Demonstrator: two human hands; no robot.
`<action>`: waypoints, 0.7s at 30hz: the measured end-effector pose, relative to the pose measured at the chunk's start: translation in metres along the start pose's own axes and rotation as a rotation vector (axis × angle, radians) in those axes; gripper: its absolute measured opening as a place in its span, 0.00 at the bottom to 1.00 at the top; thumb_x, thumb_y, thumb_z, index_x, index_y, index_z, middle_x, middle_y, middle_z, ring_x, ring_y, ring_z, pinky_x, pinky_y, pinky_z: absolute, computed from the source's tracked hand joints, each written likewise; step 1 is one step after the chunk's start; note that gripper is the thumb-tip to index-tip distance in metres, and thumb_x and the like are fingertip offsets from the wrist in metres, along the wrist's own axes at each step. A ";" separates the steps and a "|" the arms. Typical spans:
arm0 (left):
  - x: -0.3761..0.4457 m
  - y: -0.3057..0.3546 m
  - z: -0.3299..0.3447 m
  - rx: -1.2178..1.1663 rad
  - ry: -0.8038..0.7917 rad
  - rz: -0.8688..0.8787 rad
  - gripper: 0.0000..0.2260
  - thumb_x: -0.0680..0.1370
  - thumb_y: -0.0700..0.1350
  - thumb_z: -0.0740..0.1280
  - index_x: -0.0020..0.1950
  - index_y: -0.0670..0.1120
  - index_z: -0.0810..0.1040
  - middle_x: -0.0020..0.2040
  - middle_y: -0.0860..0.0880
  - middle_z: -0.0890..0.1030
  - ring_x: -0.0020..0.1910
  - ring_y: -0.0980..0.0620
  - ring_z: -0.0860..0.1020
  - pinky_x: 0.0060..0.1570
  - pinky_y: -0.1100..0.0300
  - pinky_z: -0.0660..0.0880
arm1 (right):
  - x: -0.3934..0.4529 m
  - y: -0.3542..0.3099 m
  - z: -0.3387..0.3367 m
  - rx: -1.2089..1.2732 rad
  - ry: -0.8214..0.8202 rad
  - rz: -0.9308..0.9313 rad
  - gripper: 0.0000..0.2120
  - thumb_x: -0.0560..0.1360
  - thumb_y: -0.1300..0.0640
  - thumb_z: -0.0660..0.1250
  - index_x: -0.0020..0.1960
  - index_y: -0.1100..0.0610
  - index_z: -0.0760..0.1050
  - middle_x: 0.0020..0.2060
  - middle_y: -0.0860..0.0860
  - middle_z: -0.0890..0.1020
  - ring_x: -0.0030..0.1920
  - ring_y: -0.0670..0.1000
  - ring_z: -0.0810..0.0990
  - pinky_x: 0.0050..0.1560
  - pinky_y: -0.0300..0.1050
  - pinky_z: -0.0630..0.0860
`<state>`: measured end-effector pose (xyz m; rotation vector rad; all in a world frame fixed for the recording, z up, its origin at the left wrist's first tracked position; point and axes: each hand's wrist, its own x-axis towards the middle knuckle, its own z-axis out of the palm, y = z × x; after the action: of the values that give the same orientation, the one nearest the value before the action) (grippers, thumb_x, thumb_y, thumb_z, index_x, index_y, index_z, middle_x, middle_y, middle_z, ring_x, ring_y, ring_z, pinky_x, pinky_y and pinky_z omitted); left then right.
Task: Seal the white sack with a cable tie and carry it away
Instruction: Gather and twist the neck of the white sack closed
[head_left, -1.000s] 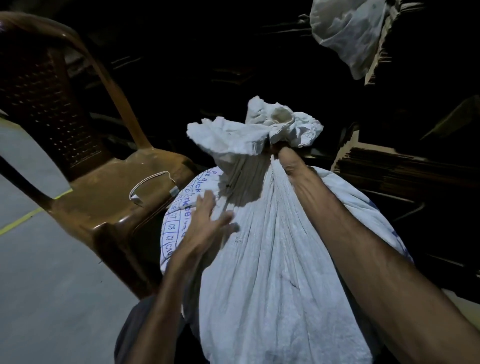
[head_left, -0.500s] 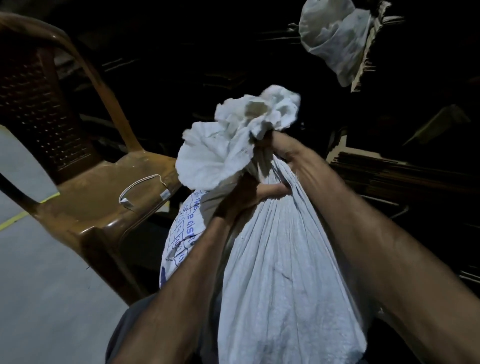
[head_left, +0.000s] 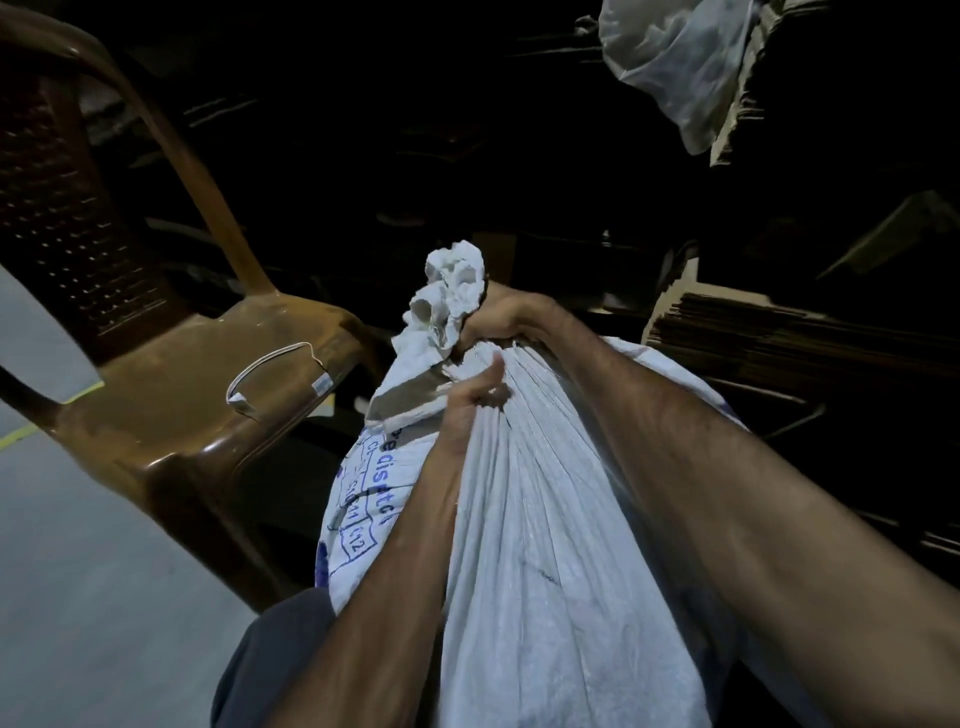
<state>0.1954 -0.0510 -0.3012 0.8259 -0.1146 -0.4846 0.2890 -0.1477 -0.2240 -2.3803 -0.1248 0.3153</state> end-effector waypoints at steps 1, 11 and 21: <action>0.003 -0.002 0.000 0.089 0.041 -0.045 0.18 0.69 0.54 0.80 0.43 0.39 0.83 0.44 0.40 0.80 0.48 0.39 0.80 0.61 0.44 0.77 | 0.004 0.001 0.004 -0.034 -0.012 -0.036 0.10 0.70 0.68 0.79 0.41 0.58 0.79 0.36 0.50 0.80 0.33 0.46 0.78 0.30 0.42 0.80; -0.002 -0.031 0.011 -0.140 0.206 -0.185 0.07 0.72 0.44 0.75 0.47 0.43 0.84 0.49 0.42 0.82 0.52 0.42 0.83 0.60 0.49 0.77 | -0.033 0.071 0.016 0.900 -0.102 -0.097 0.10 0.80 0.60 0.72 0.62 0.55 0.80 0.51 0.49 0.88 0.58 0.53 0.83 0.53 0.40 0.81; 0.007 -0.044 0.002 -0.381 0.387 -0.020 0.16 0.79 0.34 0.62 0.31 0.42 0.75 0.29 0.47 0.76 0.27 0.52 0.78 0.33 0.64 0.79 | -0.052 0.114 0.016 0.754 0.246 -0.120 0.52 0.71 0.17 0.48 0.66 0.58 0.84 0.64 0.54 0.87 0.68 0.51 0.83 0.75 0.55 0.73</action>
<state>0.1847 -0.0804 -0.3326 0.5335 0.3352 -0.3424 0.2348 -0.2309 -0.3028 -1.6361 -0.0232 -0.0029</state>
